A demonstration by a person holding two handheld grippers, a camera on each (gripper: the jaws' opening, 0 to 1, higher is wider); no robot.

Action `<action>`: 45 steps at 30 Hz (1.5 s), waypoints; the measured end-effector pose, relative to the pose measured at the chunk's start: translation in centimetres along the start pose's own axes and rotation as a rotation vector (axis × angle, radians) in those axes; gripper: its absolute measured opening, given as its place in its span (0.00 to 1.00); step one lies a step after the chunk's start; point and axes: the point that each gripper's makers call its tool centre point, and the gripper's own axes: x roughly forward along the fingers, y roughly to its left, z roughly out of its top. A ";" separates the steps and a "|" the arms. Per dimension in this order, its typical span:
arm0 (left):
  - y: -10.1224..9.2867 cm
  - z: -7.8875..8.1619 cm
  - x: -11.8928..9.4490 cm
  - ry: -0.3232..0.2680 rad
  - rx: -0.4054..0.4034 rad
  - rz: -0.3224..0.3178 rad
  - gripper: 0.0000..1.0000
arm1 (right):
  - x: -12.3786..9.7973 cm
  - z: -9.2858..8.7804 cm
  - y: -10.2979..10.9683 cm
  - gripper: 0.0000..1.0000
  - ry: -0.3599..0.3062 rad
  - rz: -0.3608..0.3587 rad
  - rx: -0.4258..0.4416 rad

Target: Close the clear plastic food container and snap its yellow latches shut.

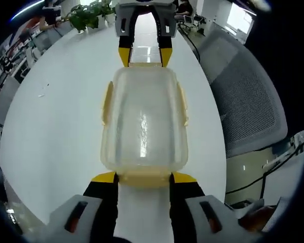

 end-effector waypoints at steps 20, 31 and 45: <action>-0.1 2.1 0.2 -0.001 0.000 -0.004 0.38 | -1.5 -1.5 -0.1 0.39 0.021 -0.003 -0.001; -0.2 3.8 1.2 -0.008 -0.005 -0.012 0.38 | -2.2 -3.5 0.0 0.39 0.027 0.008 0.003; -0.4 6.7 2.5 -0.008 -0.019 -0.018 0.38 | -3.4 -6.5 0.1 0.39 0.031 0.013 -0.005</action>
